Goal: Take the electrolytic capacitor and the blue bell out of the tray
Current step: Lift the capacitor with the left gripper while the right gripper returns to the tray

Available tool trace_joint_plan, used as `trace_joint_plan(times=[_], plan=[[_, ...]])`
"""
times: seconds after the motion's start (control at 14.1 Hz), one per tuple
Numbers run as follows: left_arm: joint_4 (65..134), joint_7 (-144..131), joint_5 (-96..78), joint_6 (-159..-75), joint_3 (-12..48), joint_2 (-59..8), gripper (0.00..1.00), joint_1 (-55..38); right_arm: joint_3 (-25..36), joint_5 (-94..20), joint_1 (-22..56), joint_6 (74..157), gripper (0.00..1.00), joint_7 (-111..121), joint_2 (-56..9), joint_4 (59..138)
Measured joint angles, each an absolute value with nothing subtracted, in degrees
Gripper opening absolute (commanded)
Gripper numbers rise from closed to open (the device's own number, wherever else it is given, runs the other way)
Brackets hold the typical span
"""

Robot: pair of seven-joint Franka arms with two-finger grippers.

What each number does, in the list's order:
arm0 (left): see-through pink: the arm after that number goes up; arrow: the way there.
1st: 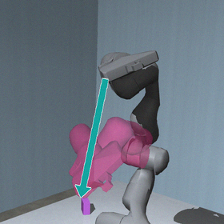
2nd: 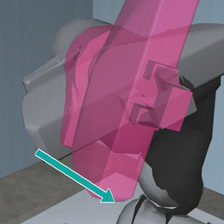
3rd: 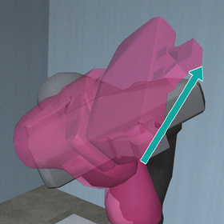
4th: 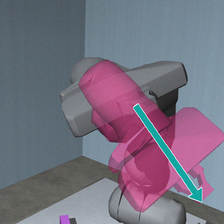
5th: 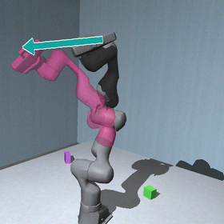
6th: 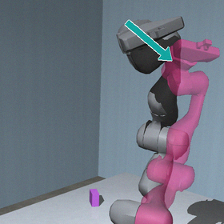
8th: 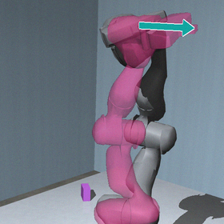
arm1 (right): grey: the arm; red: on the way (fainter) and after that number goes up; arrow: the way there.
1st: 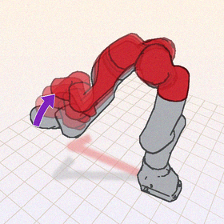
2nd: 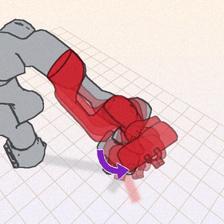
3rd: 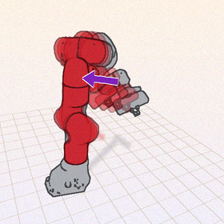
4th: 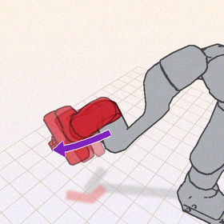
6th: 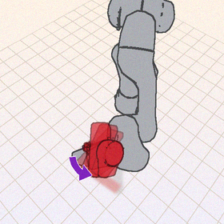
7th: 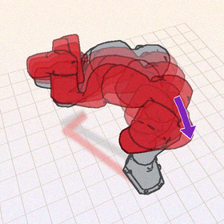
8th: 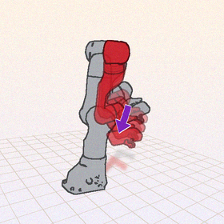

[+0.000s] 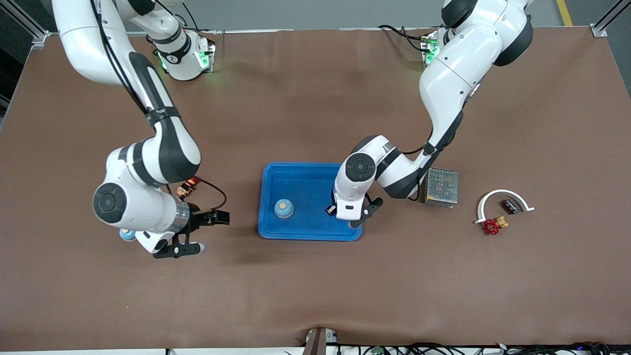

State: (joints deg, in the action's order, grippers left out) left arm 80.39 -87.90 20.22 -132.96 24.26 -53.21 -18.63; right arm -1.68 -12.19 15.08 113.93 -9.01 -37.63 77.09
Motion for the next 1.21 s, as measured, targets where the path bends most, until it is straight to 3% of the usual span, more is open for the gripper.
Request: trace_joint_plan(times=[0.64,1.21], plan=[[78.07,-87.85,20.22,-128.47,24.28,-49.56,0.00,-18.32,-1.58,-12.19,25.22,123.94,1.00,-27.72,-41.67,77.89],[78.05,-77.49,20.25,-119.28,24.26,-43.51,0.00,-13.64,-1.47,-12.17,27.83,124.68,1.00,-28.12,-46.38,78.15]])
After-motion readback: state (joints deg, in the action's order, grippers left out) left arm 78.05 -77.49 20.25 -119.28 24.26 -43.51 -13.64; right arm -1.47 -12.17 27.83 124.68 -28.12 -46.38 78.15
